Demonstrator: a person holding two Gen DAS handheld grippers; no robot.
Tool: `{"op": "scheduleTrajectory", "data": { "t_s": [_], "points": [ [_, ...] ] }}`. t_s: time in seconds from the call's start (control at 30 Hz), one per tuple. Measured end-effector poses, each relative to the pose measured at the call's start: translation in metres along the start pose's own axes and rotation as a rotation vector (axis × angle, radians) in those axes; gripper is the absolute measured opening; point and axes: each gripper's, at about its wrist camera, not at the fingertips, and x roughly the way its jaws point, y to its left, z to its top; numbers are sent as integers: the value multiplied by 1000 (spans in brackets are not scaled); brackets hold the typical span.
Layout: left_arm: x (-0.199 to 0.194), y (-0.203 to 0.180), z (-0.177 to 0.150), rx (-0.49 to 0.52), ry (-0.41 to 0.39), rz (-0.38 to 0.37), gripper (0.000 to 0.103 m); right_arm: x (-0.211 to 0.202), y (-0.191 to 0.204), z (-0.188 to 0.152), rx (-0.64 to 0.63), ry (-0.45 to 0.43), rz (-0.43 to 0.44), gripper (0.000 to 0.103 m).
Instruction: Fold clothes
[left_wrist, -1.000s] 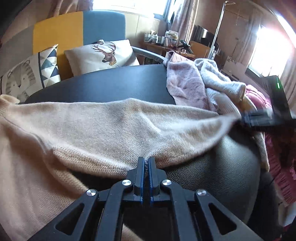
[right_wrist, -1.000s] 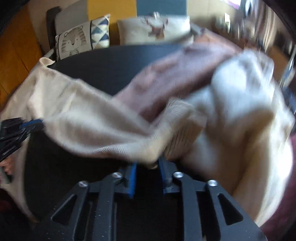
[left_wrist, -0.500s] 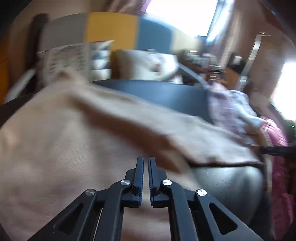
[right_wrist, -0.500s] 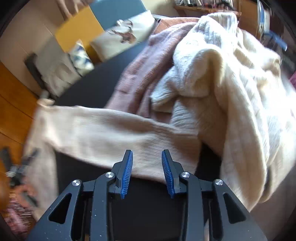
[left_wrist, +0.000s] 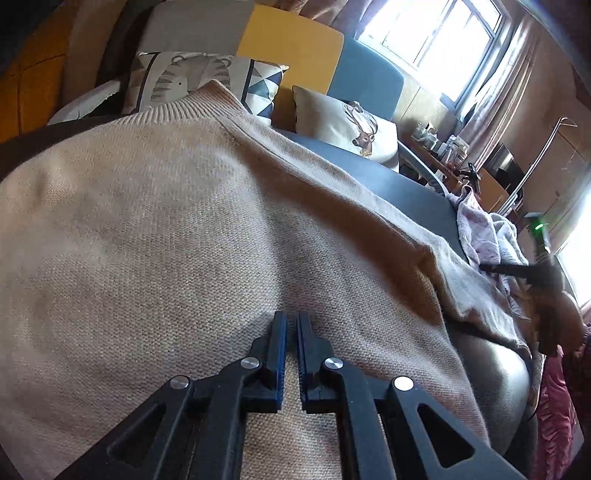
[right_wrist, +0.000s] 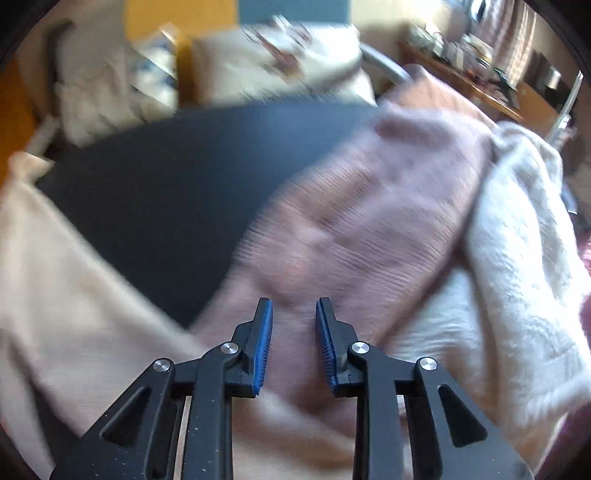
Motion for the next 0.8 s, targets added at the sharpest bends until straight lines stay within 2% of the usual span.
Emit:
{"op": "scheduleTrajectory", "data": {
  "t_s": [0.17, 0.2, 0.3, 0.37, 0.43, 0.53, 0.57, 0.63, 0.67, 0.7, 0.8],
  "points": [
    [-1, 9, 1, -27, 1, -35, 4, 0, -66, -11, 50, -8, -59, 23],
    [-1, 9, 2, -28, 1, -36, 4, 1, -76, -12, 44, -3, -83, 19],
    [-1, 8, 2, -22, 0, -28, 4, 5, -105, -15, 26, 10, -170, 18],
    [-2, 7, 2, -19, 0, -24, 4, 5, -127, -16, 62, 7, -183, 18],
    [-2, 7, 2, -18, -1, -24, 4, 3, -140, -18, 105, -12, -131, 19],
    [-1, 8, 3, -24, 0, -30, 4, -8, -141, -27, 148, -16, 30, 25],
    [-1, 9, 3, -26, 0, -33, 4, -15, -138, -31, 160, -22, 82, 29],
    [-2, 9, 3, -28, 0, -34, 4, -36, -130, -42, 158, -42, 132, 42],
    [-2, 9, 3, -28, 0, -34, 4, -46, -125, -49, 148, -46, 141, 52],
    [-2, 10, 3, -29, 0, -35, 4, -57, -119, -56, 130, -44, 140, 56],
    [-2, 10, 4, -33, 0, -41, 4, -75, -102, -78, 102, 14, 65, 56]
  ]
}}
